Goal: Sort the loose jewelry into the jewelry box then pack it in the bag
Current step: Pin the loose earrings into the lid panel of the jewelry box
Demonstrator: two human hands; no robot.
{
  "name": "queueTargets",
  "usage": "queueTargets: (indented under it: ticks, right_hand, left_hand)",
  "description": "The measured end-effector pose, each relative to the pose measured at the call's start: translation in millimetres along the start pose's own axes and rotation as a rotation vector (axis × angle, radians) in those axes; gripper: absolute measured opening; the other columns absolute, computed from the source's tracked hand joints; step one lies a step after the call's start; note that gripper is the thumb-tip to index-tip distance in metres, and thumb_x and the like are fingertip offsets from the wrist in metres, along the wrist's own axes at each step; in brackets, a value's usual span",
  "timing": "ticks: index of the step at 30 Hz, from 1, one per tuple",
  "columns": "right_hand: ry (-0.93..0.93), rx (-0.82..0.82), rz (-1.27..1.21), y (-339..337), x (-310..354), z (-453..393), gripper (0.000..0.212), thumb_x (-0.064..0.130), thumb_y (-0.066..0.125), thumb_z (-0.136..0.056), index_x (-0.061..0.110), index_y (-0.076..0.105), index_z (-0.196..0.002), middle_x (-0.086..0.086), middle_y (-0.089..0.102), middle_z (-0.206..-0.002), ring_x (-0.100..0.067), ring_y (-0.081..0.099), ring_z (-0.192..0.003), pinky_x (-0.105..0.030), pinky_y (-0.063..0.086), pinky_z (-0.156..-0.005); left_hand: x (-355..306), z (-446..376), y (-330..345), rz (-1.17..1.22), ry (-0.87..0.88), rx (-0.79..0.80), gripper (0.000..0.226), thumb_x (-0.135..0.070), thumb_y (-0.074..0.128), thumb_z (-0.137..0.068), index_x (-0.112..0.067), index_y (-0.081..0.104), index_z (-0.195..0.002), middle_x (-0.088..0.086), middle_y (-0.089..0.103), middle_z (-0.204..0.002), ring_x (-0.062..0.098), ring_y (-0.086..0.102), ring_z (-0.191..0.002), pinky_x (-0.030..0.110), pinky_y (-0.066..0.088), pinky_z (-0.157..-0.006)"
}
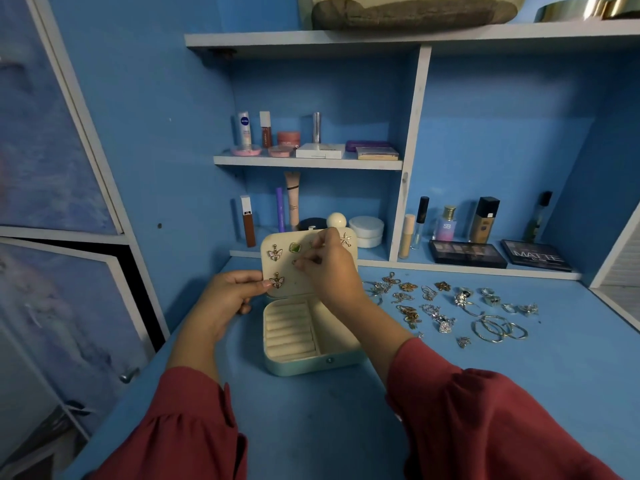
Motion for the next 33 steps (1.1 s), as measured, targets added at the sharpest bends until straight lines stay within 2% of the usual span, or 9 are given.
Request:
queueTargets:
  ticks: [5,11,15,19,23,26,28,30,33]
  right_hand:
    - [0.004,-0.028,0.045,3,-1,-2,0.038,0.008,0.067,-0.085,0.027,0.034,-0.083,0.008,0.055,-0.076,-0.008,0.053,-0.072,-0.035,0.046,-0.075]
    - [0.039,-0.034,0.112,2,0,-4,0.028,0.014,0.064,-0.087,0.017,0.043,-0.104,0.001,0.059,-0.088,-0.018,0.056,-0.084,-0.039,0.049,-0.077]
    - [0.023,-0.071,0.206,2,7,-4,0.027,0.013,0.058,-0.086,0.016,0.043,-0.109,-0.003,0.062,-0.085,-0.022,0.059,-0.080,-0.038,0.050,-0.067]
    - [-0.041,-0.080,0.400,-2,20,-3,0.038,0.014,0.053,-0.087,0.018,0.038,-0.122,0.000,0.054,-0.075,-0.026,0.054,-0.069,-0.031,0.039,-0.056]
    - [-0.049,-0.053,0.530,-8,23,-3,0.048,0.027,0.057,-0.090,0.027,0.038,-0.134,-0.006,0.065,-0.094,-0.027,0.058,-0.083,-0.029,0.037,-0.061]
    - [-0.053,-0.054,0.556,-12,23,-4,0.046,0.034,0.059,-0.090,0.028,0.039,-0.131,-0.006,0.067,-0.100,-0.025,0.057,-0.083,-0.030,0.036,-0.062]
    - [-0.064,-0.046,0.568,-12,24,-4,0.044,0.036,0.060,-0.090,0.026,0.040,-0.127,-0.005,0.066,-0.099,-0.023,0.053,-0.078,-0.030,0.036,-0.060]
    - [-0.084,-0.040,0.580,-13,25,-3,0.043,0.037,0.062,-0.089,0.025,0.040,-0.125,-0.004,0.066,-0.096,-0.024,0.057,-0.080,-0.029,0.036,-0.059]
    - [-0.101,-0.038,0.598,-15,28,-1,0.042,0.039,0.062,-0.089,0.026,0.041,-0.123,-0.002,0.065,-0.090,-0.023,0.055,-0.075,-0.028,0.035,-0.058]
  left_hand:
    - [0,0,1,-0.001,0.006,0.010,0.015,-0.003,0.067,-0.083,-0.012,0.074,-0.094,-0.001,0.072,-0.075,0.009,0.034,-0.053,0.024,0.030,-0.051]
    - [-3,3,2,-0.026,0.013,0.011,0.016,-0.005,0.067,-0.084,-0.016,0.074,-0.094,-0.002,0.074,-0.081,0.010,0.037,-0.056,0.023,0.031,-0.052]
    - [-5,5,3,-0.035,0.024,0.011,0.016,-0.005,0.067,-0.084,-0.016,0.074,-0.092,0.001,0.075,-0.087,0.010,0.041,-0.059,0.025,0.030,-0.053]
    - [-7,7,4,-0.036,0.030,0.021,0.016,-0.005,0.066,-0.085,-0.015,0.074,-0.094,0.001,0.075,-0.087,0.005,0.042,-0.054,0.025,0.029,-0.053]
    - [-6,7,3,-0.048,0.007,0.021,0.014,-0.006,0.067,-0.085,-0.014,0.074,-0.093,-0.005,0.069,-0.070,0.008,0.036,-0.053,0.022,0.031,-0.050]
    - [-5,9,2,-0.052,-0.041,-0.002,0.012,-0.009,0.067,-0.086,-0.010,0.072,-0.096,-0.002,0.054,-0.050,0.009,0.035,-0.045,0.018,0.030,-0.041]
    - [-8,12,3,0.008,-0.072,0.006,0.021,-0.013,0.065,-0.088,-0.012,0.067,-0.109,0.008,0.060,-0.056,0.010,0.034,-0.039,0.018,0.031,-0.038]
    - [-15,17,10,0.141,-0.081,0.057,0.030,-0.020,0.061,-0.091,-0.021,0.057,-0.121,0.019,0.070,-0.077,0.009,0.036,-0.036,0.019,0.034,-0.035]
    - [-25,25,25,0.276,-0.099,0.121,0.032,-0.031,0.050,-0.097,-0.016,0.051,-0.125,0.024,0.071,-0.097,0.008,0.039,-0.036,0.017,0.038,-0.035]
Point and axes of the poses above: each hand's wrist, its own z-axis away from the middle knuckle, its own y-axis out of the palm, x = y × z, the point moved 9 cm from there along -z, towards the middle knuckle
